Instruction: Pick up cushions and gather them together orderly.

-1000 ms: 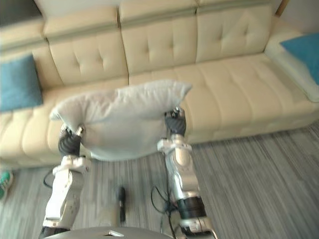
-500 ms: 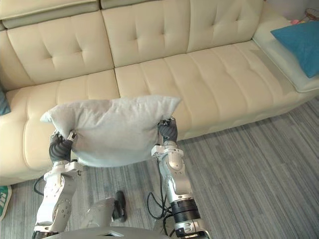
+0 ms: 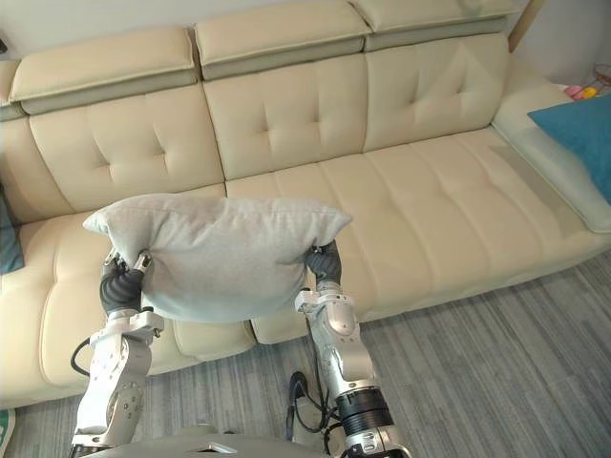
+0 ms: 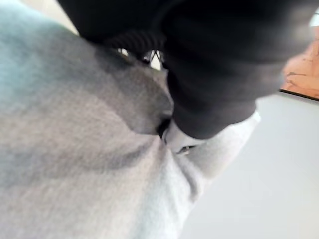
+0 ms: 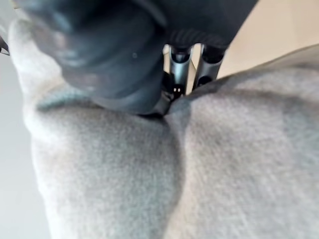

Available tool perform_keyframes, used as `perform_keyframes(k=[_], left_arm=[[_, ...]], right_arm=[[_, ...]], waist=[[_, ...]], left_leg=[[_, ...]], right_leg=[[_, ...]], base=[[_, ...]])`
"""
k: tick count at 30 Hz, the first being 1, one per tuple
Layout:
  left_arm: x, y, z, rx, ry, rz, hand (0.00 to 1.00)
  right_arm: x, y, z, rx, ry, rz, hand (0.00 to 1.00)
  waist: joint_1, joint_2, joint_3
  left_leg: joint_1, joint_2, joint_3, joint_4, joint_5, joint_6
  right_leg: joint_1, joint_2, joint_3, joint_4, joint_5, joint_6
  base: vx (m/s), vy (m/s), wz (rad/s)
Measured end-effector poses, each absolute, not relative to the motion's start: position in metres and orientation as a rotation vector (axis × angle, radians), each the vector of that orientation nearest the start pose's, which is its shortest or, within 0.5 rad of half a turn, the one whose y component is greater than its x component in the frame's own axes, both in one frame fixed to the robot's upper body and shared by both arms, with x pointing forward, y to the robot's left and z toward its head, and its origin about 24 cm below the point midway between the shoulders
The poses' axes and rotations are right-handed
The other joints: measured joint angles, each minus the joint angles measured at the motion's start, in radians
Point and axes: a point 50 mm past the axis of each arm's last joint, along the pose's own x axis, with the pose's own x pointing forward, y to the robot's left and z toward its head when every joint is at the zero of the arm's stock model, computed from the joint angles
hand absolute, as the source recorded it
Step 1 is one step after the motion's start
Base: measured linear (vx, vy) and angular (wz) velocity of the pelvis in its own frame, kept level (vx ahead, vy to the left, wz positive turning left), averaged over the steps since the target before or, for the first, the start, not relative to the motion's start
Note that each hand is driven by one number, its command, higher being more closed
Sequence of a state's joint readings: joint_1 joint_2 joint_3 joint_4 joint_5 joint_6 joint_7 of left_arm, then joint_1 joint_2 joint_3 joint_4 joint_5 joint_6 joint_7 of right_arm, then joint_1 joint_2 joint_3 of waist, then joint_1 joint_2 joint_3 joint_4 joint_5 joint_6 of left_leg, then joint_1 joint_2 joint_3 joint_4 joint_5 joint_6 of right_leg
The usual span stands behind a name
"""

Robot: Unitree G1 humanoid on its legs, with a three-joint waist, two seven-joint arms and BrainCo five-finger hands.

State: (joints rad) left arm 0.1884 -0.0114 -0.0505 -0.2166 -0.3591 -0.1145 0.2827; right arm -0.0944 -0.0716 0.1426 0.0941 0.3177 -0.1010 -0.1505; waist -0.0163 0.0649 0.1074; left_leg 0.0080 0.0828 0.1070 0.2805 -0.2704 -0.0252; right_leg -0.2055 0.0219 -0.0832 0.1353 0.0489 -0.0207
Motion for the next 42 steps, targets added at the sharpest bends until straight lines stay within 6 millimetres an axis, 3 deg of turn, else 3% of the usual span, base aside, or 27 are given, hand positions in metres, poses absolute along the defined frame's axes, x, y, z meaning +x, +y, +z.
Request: perform_keyframes(k=[8,14,15,27,36,42], left_arm=[[0.215,0.159,0.054,-0.403,-0.088,0.283,1.00],[0.210,0.157,0.048,-0.401,-0.057,0.274,1.00],[0.212,0.152,0.040,-0.377,-0.008,0.235,1.00],[0.212,0.155,0.040,-0.379,-0.010,0.248,1.00],[0.210,0.161,0.036,-0.380,0.012,0.300,1.00],[0.210,0.158,0.036,-0.392,0.020,0.295,1.00]], right_arm=[[0.269,-0.138,0.058,0.257,-0.093,-0.018,1.00],[0.265,-0.141,0.052,0.259,-0.072,-0.033,1.00],[0.254,-0.149,0.035,0.280,-0.001,-0.084,1.00],[0.253,-0.149,0.035,0.281,0.000,-0.087,1.00],[0.236,-0.148,0.013,0.294,0.103,-0.132,1.00],[0.234,-0.153,0.011,0.301,0.112,-0.160,1.00]], waist=[[0.005,0.006,-0.006],[0.007,0.015,-0.025],[0.006,-0.039,-0.036],[0.009,-0.043,-0.033],[0.017,-0.043,-0.021],[0.010,-0.010,0.001]], left_leg=[[0.035,-0.019,-0.031,-0.075,0.027,0.001],[0.046,-0.039,-0.046,-0.115,0.052,0.007],[-0.030,-0.023,-0.024,-0.055,0.027,-0.009],[-0.032,-0.024,-0.026,-0.053,0.027,-0.009],[-0.062,-0.024,-0.045,0.011,0.001,-0.003],[-0.072,0.013,-0.054,0.075,-0.054,-0.029]], right_leg=[[0.111,-0.008,-0.016,-0.209,0.094,0.017],[0.113,-0.028,-0.024,-0.216,0.103,0.020],[0.058,-0.017,-0.007,-0.223,0.155,0.019],[0.058,-0.019,-0.015,-0.218,0.159,0.019],[0.066,-0.027,-0.041,-0.217,0.159,0.029],[0.095,0.000,-0.066,-0.217,0.127,0.011]], base=[[0.04,0.093,0.11],[-0.02,0.085,0.07],[-0.01,0.016,0.03],[0.00,0.000,0.00],[-0.02,0.064,0.06],[0.00,0.064,0.08]])
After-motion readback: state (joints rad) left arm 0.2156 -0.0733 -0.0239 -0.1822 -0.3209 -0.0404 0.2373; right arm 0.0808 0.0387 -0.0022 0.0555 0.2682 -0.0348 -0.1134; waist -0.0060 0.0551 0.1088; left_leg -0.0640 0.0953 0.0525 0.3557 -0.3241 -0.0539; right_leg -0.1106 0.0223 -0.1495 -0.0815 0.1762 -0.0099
